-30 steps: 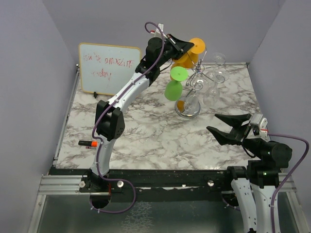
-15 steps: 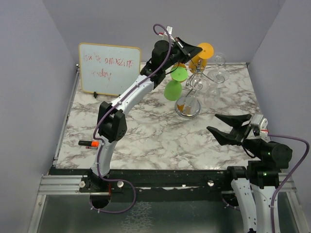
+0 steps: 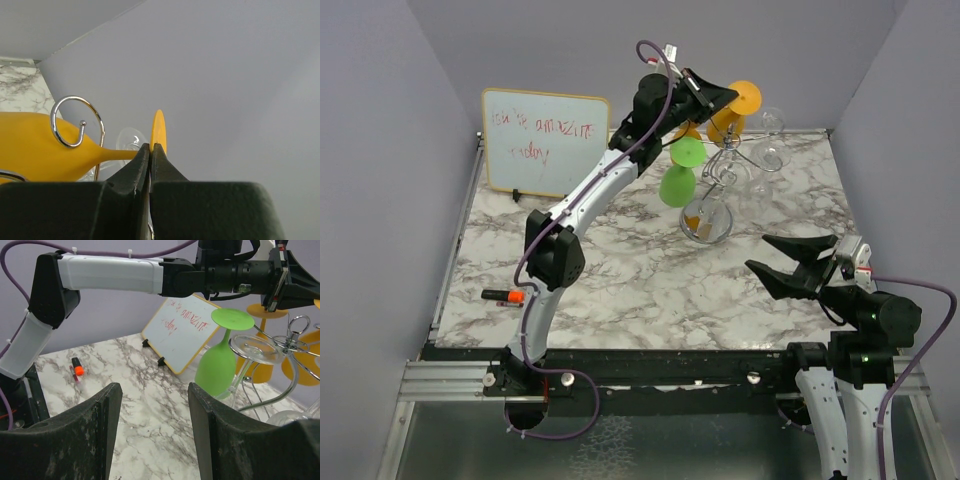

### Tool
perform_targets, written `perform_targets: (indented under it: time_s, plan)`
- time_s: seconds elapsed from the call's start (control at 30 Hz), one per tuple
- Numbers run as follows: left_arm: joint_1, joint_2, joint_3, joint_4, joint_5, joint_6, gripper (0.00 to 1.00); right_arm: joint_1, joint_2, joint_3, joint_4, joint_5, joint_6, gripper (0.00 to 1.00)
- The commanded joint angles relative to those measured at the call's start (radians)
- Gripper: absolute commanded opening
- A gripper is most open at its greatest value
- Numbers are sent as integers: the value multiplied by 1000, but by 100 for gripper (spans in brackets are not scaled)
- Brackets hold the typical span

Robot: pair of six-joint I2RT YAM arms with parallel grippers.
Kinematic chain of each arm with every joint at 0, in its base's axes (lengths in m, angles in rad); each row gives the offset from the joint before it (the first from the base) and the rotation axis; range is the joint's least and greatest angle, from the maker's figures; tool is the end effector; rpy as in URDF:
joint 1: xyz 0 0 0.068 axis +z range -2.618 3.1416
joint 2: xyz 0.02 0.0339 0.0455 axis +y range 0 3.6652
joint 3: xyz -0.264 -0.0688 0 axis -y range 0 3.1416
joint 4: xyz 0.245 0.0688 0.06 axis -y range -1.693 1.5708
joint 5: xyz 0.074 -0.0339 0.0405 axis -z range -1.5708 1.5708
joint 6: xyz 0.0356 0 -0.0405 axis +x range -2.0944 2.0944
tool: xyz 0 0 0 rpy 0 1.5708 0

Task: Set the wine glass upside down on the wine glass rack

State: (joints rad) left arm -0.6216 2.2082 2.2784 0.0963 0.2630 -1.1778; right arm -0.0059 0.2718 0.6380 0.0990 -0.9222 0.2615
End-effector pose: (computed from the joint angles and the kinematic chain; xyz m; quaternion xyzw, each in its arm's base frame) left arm 0.4207 -0.3128 0.4207 -0.0795 0.6432 -0.6454 0.4043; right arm 0.0585 0.0280 0.3710 -0.3126 0.5165 0.3289 0.7262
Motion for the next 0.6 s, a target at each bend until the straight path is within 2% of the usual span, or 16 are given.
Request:
perform_targets:
  time_s: [0.0, 0.27, 0.57]
  plan:
    - [-4, 26, 83, 55, 9, -3, 0, 6, -13, -6, -21, 28, -5, 61]
    - [-4, 84, 125, 78, 48, -43, 0, 6, -12, -2, -32, 31, -14, 61]
    - [-6, 100, 119, 124, -3, -9, 0, 6, -17, 7, -50, 34, -23, 61]
